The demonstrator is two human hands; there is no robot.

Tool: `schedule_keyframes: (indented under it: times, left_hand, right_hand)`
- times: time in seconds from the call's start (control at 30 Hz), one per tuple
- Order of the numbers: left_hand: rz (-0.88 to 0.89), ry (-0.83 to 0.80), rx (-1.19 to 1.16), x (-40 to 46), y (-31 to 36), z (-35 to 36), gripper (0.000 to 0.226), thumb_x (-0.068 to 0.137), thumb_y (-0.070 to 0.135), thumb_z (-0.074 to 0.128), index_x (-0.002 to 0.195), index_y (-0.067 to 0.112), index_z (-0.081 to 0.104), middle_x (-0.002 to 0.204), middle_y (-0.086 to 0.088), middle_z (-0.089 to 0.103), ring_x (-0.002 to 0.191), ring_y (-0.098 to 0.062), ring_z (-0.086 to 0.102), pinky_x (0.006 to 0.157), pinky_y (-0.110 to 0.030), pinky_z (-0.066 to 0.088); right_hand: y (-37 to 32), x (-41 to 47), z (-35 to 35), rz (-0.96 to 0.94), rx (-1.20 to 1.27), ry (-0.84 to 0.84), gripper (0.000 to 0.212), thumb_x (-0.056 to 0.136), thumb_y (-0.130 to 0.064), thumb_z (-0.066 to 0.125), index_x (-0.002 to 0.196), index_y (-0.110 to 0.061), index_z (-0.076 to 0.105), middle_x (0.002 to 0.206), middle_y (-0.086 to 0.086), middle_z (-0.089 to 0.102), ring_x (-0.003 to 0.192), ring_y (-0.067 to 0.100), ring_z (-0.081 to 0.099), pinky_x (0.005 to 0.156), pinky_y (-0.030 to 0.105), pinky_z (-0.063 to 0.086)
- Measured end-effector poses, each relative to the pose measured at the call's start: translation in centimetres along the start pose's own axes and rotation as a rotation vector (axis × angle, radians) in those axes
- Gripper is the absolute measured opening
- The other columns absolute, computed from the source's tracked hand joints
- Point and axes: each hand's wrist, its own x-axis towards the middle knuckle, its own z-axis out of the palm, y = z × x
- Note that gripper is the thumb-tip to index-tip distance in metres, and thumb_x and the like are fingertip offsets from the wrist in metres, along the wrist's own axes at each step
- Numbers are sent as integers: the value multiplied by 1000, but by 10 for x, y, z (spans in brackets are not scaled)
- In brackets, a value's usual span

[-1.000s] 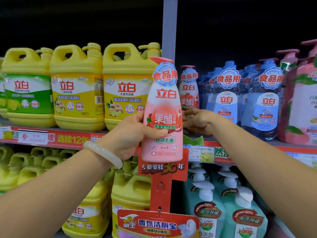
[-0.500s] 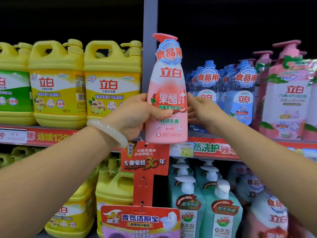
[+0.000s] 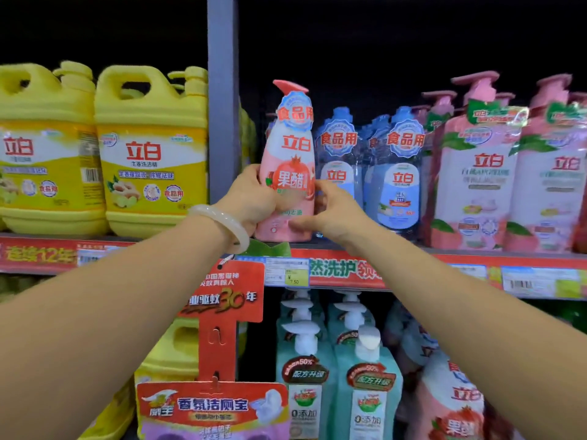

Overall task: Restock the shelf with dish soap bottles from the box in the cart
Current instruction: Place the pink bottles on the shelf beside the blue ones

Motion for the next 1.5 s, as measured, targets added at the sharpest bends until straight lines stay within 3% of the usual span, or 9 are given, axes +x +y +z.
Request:
schedule_keyframes:
  times: [0.1,0.2,0.3,0.43,0.63,0.8,0.97,1.03,1.5]
  left_hand:
    - [-37,-36,125,7,-8,-1,61,71,1,76,124,1,45,115,-14,63,105,-30,63,88,-50,52]
    - [-4,-15,489,3,-4,1,71,74,25,77,131,3,40,126,-10,58,112,-28,59,95,-42,49]
    - [43,113,848,0,-3,8,70,83,26,70,132,-2,29,132,-16,50,120,-32,52,95,-38,44]
    - [48,153,1033,6,-1,13,81,85,27,69,139,-7,19,135,-20,46,123,-33,50,96,-38,43]
    - [-22,137,1109,21,1,17,76,88,20,65,139,-8,16,136,-19,46,124,-32,51,95,-37,44]
    - [-26,132,1157,26,-1,18,71,89,17,63,138,-6,18,137,-19,43,124,-31,50,96,-35,43]
    - [6,140,1190,30,-5,18,66,92,20,60,138,-3,18,140,-17,39,124,-29,50,96,-35,44]
    - [-10,166,1151,33,-7,19,69,91,19,61,139,-3,17,138,-17,42,122,-29,51,94,-35,45]
    - [-94,222,1091,38,-7,23,75,88,22,65,143,5,16,133,-15,49,120,-30,53,95,-39,46]
  right_hand:
    - [6,8,4,18,-64,16,66,73,-5,78,129,-11,44,120,11,62,107,25,61,93,46,50]
    - [7,13,9,-6,-181,66,63,69,-14,82,123,-11,48,115,12,64,105,28,61,92,49,49]
    - [3,15,13,-11,-399,98,54,73,-24,78,115,-6,51,113,14,63,105,31,59,89,43,48]
    - [0,19,16,10,-552,109,52,76,-32,75,112,-3,51,112,16,61,105,33,57,75,34,42]
    - [-2,31,24,51,-663,137,35,87,-20,65,113,-2,49,117,17,59,106,34,57,71,32,39]
    - [1,30,20,73,-655,136,39,84,-32,69,109,-7,54,113,15,61,103,33,57,70,32,39]
    - [6,31,15,94,-620,120,43,74,-44,76,73,-18,41,86,5,53,79,24,48,57,29,33]
    - [6,31,12,114,-597,104,44,73,-42,78,68,-21,40,83,2,54,77,23,50,60,31,37]
    - [16,35,17,120,-632,171,31,80,-31,72,101,-13,58,107,6,61,98,28,59,66,31,38]
